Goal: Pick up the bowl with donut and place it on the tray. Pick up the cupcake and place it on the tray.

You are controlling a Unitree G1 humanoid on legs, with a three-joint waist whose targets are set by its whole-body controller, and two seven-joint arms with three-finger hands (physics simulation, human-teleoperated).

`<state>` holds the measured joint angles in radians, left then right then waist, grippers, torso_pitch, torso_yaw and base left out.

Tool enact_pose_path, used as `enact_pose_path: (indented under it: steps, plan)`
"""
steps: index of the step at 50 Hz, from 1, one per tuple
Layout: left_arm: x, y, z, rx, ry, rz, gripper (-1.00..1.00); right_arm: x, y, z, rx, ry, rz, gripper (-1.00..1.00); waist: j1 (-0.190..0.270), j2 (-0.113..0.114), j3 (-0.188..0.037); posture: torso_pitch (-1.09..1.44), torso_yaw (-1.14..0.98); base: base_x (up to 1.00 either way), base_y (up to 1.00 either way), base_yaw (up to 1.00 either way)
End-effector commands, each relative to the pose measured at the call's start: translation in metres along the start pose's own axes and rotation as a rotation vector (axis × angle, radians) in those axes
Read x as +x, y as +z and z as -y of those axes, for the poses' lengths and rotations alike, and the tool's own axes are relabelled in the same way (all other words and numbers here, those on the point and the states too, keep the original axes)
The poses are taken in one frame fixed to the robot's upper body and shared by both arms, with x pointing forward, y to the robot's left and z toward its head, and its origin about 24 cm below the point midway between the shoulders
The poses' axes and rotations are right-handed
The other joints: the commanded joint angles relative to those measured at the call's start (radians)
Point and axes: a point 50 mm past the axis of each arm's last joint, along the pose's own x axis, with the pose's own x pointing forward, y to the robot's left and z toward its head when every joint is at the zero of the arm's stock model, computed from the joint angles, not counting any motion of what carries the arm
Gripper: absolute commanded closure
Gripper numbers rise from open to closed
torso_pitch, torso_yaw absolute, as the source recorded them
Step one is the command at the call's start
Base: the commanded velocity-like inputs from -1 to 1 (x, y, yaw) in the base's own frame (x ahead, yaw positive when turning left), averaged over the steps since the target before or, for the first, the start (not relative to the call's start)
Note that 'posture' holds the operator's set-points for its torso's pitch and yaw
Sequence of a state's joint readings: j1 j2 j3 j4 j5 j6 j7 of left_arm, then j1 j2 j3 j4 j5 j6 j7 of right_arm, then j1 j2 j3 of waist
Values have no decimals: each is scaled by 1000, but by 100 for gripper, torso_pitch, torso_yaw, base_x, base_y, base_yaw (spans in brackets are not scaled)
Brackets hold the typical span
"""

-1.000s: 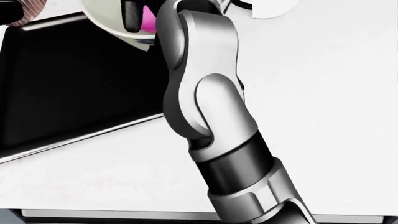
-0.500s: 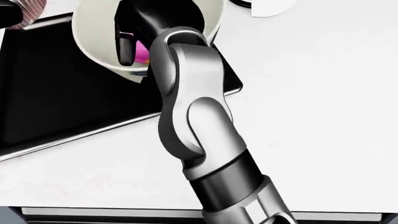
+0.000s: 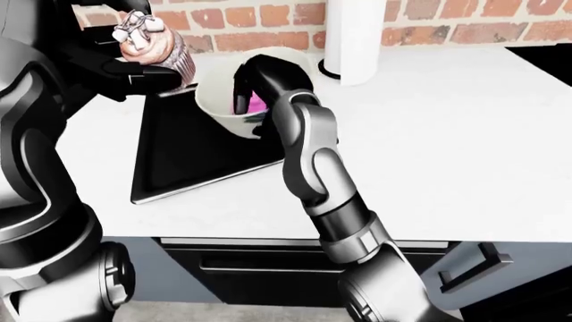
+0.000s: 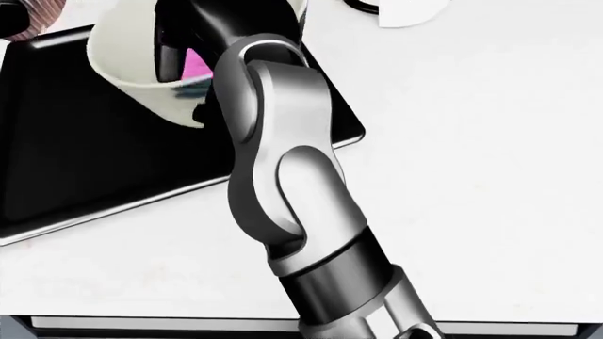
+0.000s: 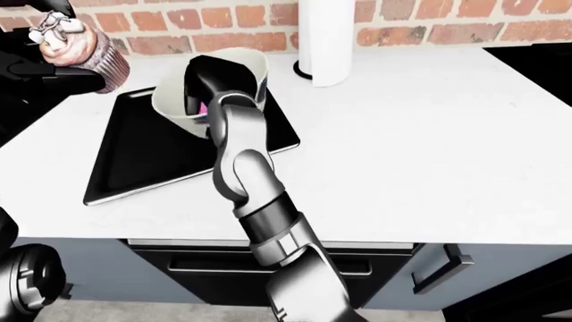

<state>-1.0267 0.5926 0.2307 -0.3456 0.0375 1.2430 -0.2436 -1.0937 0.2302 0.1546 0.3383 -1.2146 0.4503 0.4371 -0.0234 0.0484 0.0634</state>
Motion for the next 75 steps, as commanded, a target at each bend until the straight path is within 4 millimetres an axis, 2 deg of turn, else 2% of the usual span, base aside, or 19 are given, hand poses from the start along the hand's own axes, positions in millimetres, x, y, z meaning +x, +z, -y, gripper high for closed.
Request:
enact_pose_path:
  steps: [1,2,3,7,9,29,43,46,52,61,70,75]
  plan:
    - [-6,19,-8,5,44,97,100,-3,12,16,-16,-65,44,-11,-1,9,-31,0,0,0,0,0]
    - [-6,20,-9,6,44,98,100,-4,12,17,-14,-67,45,-20,-1,9,-31,0,0,0,0,0]
    - [-6,20,-9,6,45,98,100,-4,12,17,-16,-66,46,-38,-1,9,-31,0,0,0,0,0]
    - [-7,23,-10,6,48,101,100,-3,11,18,-20,-69,44,-69,-1,9,-31,0,0,0,0,0]
    - [-6,22,-11,7,48,101,100,-3,11,18,-22,-70,43,-100,-1,9,-31,0,0,0,0,0]
    - [-8,19,-11,4,49,97,100,-5,6,9,-24,-46,33,-100,-1,10,-31,0,0,0,0,0]
    - [-7,18,-10,2,50,96,100,-11,3,12,-15,-47,32,-100,0,8,-31,0,0,0,0,0]
    - [-7,19,-10,2,50,97,100,-14,3,18,-14,-56,33,-100,1,8,-32,0,0,0,0,0]
    - [-8,15,-9,1,49,91,100,-34,6,44,7,-94,46,-100,1,5,-28,0,0,0,0,0]
    - [-7,15,-5,5,42,90,100,-52,-4,67,57,-143,34,-100,1,0,-27,0,0,0,0,0]
    - [-4,2,3,12,32,71,100,-78,-14,97,121,-223,28,-100,3,-3,-25,0,0,0,0,0]
    - [-2,-4,6,13,27,63,100,-92,-18,103,156,-244,35,-100,3,-6,-24,0,0,0,0,0]
